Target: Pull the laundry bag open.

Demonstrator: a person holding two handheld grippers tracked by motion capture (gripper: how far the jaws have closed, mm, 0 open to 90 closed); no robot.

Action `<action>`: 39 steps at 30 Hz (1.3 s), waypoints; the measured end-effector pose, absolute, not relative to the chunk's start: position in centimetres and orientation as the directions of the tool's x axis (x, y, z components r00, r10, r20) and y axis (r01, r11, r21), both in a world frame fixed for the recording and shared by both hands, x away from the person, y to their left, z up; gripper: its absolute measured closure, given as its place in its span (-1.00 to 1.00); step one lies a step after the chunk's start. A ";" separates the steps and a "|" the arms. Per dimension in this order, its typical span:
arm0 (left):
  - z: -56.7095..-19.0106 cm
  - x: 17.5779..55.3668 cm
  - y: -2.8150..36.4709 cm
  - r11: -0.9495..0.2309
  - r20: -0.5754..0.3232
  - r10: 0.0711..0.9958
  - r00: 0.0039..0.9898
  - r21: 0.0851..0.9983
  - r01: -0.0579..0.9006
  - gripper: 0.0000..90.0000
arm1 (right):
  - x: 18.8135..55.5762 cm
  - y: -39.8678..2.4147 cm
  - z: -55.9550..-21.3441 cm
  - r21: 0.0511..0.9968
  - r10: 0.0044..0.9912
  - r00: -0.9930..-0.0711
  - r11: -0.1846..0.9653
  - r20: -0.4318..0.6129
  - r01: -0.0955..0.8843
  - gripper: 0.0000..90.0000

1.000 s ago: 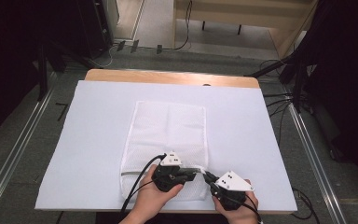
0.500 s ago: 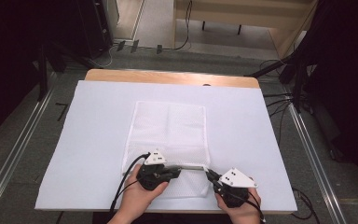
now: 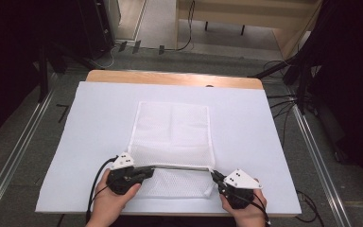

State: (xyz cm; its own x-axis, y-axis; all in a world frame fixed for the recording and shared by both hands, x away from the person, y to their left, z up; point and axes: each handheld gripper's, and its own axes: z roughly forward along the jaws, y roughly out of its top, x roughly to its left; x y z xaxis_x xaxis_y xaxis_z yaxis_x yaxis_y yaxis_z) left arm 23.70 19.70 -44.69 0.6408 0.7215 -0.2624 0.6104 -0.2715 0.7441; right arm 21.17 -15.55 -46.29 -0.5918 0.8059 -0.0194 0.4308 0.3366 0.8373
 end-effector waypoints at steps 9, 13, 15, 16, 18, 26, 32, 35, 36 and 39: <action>-44.7 23.5 24.4 -0.203 -0.292 0.761 0.580 0.741 0.640 0.94 | 21.2 -15.8 -46.3 0.835 0.814 -0.580 0.333 -0.021 0.437 0.95; -44.8 23.4 25.1 -0.196 -0.297 0.767 0.569 0.736 0.648 0.94 | 21.3 -16.0 -46.3 0.834 0.816 -0.577 0.332 -0.021 0.439 0.95; -44.8 23.4 25.5 -0.195 -0.297 0.769 0.566 0.735 0.650 0.94 | 21.3 -16.1 -46.3 0.834 0.817 -0.576 0.333 -0.023 0.439 0.95; -44.9 23.4 25.6 -0.187 -0.301 0.771 0.561 0.735 0.652 0.94 | 21.3 -16.1 -46.3 0.834 0.816 -0.577 0.332 -0.021 0.440 0.95; -44.8 23.3 25.8 -0.194 -0.294 0.774 0.561 0.734 0.651 0.94 | 21.3 -16.2 -46.3 0.834 0.818 -0.575 0.335 -0.026 0.439 0.95; -44.9 23.4 26.4 -0.191 -0.289 0.787 0.546 0.726 0.660 0.94 | 21.3 -16.5 -46.3 0.830 0.817 -0.575 0.338 -0.026 0.443 0.95; -44.8 23.2 26.5 -0.181 -0.299 0.780 0.549 0.732 0.656 0.94 | 21.4 -16.6 -46.3 0.836 0.813 -0.582 0.326 -0.010 0.441 0.95; -44.7 23.2 26.6 -0.168 -0.322 0.765 0.558 0.737 0.655 0.87 | 21.4 -16.7 -46.3 0.840 0.813 -0.582 0.315 0.001 0.441 0.92; -44.7 23.1 26.7 -0.166 -0.324 0.758 0.567 0.744 0.647 0.87 | 21.4 -16.8 -46.3 0.845 0.812 -0.583 0.310 0.002 0.436 0.81; -44.3 22.9 26.7 -0.137 -0.278 0.783 0.556 0.796 0.590 0.03 | 21.4 -16.8 -46.4 0.860 0.808 -0.589 0.303 -0.003 0.411 0.00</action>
